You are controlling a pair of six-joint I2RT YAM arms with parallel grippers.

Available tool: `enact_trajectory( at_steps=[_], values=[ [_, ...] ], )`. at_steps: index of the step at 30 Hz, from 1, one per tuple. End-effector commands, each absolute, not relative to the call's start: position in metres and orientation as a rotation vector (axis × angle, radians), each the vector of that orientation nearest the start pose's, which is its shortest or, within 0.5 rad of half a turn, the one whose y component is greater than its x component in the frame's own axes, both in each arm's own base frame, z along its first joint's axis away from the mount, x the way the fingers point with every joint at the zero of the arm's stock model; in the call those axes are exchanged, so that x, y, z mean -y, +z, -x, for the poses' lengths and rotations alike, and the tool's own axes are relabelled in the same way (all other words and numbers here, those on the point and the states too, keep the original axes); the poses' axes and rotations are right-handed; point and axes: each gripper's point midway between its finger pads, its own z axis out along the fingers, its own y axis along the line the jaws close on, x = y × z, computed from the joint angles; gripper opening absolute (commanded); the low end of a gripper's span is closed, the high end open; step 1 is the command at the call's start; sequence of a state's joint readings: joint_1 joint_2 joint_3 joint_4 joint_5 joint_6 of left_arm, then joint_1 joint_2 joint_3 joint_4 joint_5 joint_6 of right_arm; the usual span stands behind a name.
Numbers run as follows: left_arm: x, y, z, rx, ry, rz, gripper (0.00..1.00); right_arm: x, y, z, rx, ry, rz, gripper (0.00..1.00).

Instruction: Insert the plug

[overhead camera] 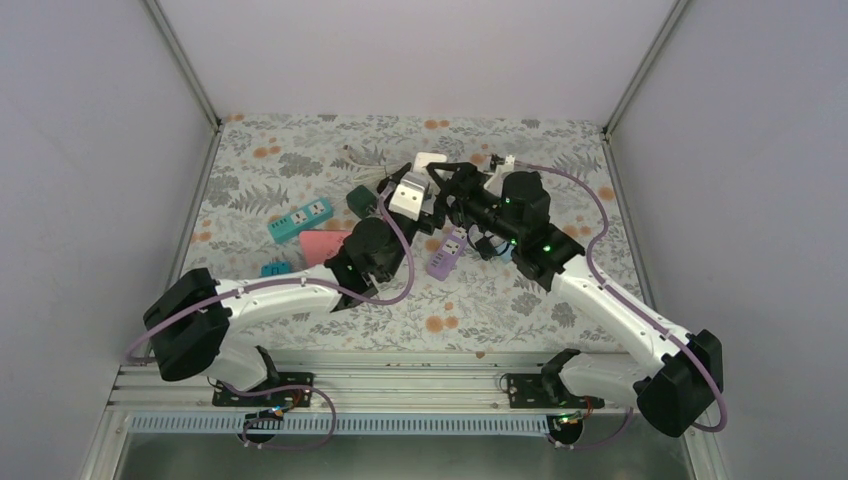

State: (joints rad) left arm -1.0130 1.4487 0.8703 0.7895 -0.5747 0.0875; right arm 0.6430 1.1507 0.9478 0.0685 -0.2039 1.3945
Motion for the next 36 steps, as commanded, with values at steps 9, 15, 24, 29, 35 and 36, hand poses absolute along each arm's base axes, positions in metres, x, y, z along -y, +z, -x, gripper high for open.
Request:
enact_trajectory(
  at_steps=[9,15,24,29,35,36],
  values=[
    [0.319,0.356,-0.296,-1.302,-0.481,-0.286,0.54,-0.270,0.359,-0.302,-1.868,1.560,-0.444,0.71],
    [0.309,0.354,-0.302,-1.355,-0.637,-0.314,0.53,-0.266,0.357,-0.301,-1.856,1.467,-0.340,1.00],
    [0.293,0.361,-0.297,-1.573,-1.166,-0.447,0.54,-0.250,0.385,-0.286,-1.768,1.188,0.176,1.00],
    [0.292,0.369,-0.271,-1.644,-1.512,-0.585,0.54,-0.271,0.393,-0.234,-1.749,1.391,0.670,1.00],
    [0.282,0.374,-0.250,-1.653,-1.681,-0.662,0.54,-0.265,0.376,-0.222,-1.812,1.409,0.683,1.00],
    [0.282,0.376,-0.247,-1.647,-1.703,-0.678,0.54,-0.266,0.375,-0.221,-1.822,1.428,0.672,1.00]
  ],
)
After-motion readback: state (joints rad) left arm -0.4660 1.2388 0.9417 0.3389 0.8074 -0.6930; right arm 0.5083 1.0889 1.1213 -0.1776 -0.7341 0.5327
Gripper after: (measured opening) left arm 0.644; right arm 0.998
